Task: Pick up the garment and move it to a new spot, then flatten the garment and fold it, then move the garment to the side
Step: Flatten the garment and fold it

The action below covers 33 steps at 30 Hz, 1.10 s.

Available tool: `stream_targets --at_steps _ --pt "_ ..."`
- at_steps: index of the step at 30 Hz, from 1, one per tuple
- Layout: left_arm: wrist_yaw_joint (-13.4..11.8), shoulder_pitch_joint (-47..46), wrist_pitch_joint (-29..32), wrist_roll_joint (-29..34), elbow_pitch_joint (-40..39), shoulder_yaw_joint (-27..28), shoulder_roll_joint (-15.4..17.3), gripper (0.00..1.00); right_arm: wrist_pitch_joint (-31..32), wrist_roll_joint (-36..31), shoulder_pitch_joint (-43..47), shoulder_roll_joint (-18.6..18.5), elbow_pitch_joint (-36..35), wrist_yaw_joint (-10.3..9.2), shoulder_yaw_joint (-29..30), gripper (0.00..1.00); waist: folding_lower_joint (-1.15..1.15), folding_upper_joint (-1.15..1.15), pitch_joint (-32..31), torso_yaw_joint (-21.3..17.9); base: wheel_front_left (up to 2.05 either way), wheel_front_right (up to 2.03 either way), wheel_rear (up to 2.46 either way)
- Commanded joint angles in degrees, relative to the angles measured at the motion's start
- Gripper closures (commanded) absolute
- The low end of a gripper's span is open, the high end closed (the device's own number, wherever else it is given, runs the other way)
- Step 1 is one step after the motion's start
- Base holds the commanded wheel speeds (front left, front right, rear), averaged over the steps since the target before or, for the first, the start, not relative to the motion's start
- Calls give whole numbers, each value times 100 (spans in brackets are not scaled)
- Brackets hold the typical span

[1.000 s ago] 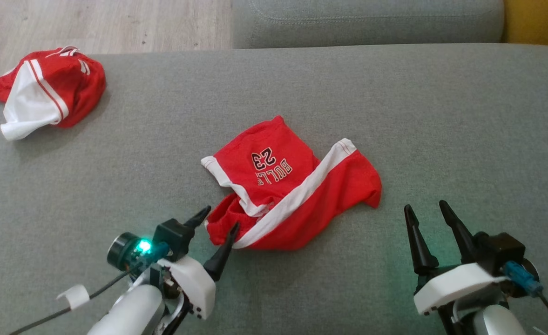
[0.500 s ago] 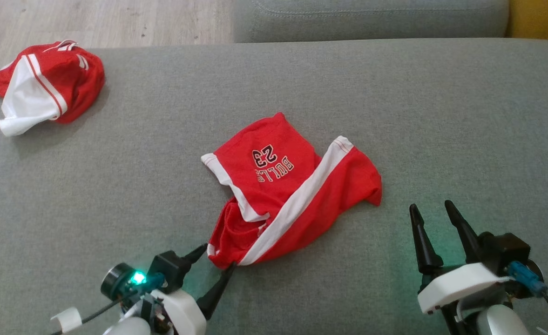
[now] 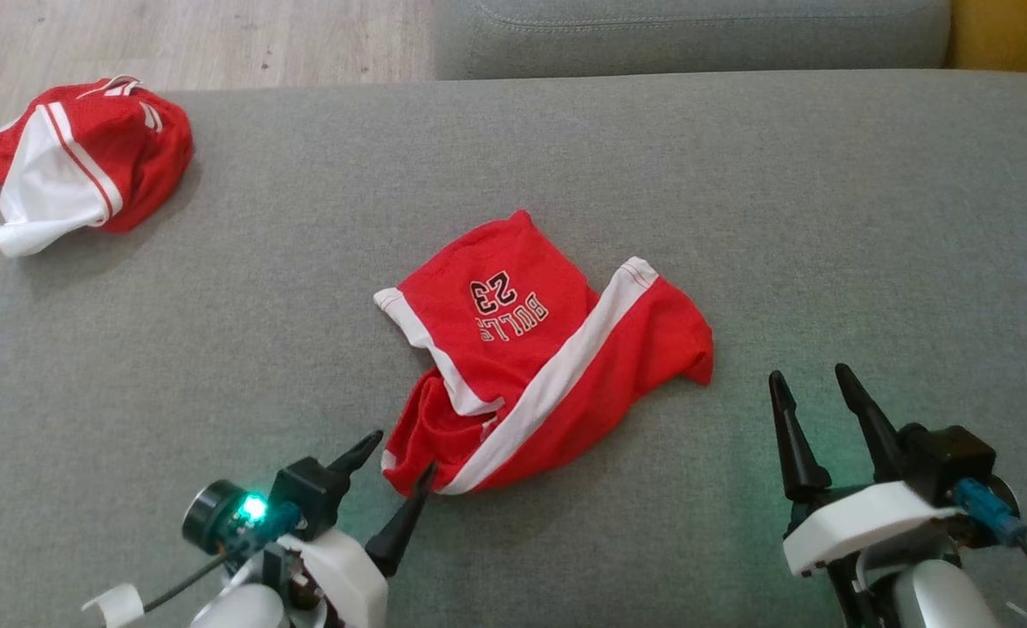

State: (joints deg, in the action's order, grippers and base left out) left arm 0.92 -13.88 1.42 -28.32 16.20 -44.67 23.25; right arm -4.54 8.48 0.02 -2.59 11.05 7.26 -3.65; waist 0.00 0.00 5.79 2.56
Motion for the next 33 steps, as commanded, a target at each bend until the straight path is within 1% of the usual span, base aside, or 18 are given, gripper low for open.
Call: stream_targets --at_steps 1,7,10,14,15,16,17,19,20,21,22,23,24,28,33 --pt "-52 -274 -69 28 -232 230 170 0 -53 -32 -207 -29 -168 23 -121 0 0 0 -3 10 0 0 0" --pt "91 -239 274 47 -403 -11 247 0 -56 -14 -204 -29 -157 23 -162 0 0 0 -11 20 0 0 0" --pt "138 -227 460 11 -335 -88 279 0 -55 1 -208 -29 -137 23 -182 0 0 0 -23 -9 0 0 0" --pt "191 -235 561 -44 -189 -134 298 0 -54 -8 -204 -29 -119 23 -184 0 0 0 -46 -61 0 0 0" --pt "208 -241 578 -59 -147 -146 296 2 -54 -11 -201 -29 -116 23 -182 0 0 0 -54 -73 0 0 0" --pt "226 -246 602 -79 -101 -158 293 12 -53 -13 -198 -29 -113 23 -182 0 0 0 -62 -84 0 0 0" --pt "245 -257 626 -90 -55 -175 291 24 -53 -16 -195 -29 -111 23 -181 0 0 0 -68 -93 0 0 0" --pt "268 -289 665 -89 44 -208 292 53 -52 -21 -188 -29 -109 23 -182 0 0 0 -79 -108 0 0 0" --pt "280 -302 682 -97 99 -221 286 58 -52 -22 -185 -29 -108 23 -185 0 0 0 -86 -115 0 0 0" --pt "294 -312 702 -109 152 -237 277 68 -51 -22 -181 -29 -107 23 -188 0 0 0 -95 -120 0 0 0" --pt "305 -322 708 -118 197 -249 266 83 -50 -21 -174 -29 -108 23 -191 0 0 0 -102 -125 0 0 0" --pt "311 -333 706 -119 241 -261 255 95 -50 -18 -168 -29 -111 23 -193 0 0 0 -106 -127 0 0 0" --pt "316 -343 700 -116 284 -274 244 100 -50 -15 -161 -29 -114 23 -193 0 0 0 -111 -128 0 0 0" --pt "290 -359 555 -138 387 -262 152 100 -38 46 -154 -29 -106 23 -189 0 0 0 -123 -105 0 0 0" --pt "69 -393 83 -155 357 -60 36 100 192 -67 -538 -29 -65 23 -224 0 0 0 -98 -7 0 0 0"
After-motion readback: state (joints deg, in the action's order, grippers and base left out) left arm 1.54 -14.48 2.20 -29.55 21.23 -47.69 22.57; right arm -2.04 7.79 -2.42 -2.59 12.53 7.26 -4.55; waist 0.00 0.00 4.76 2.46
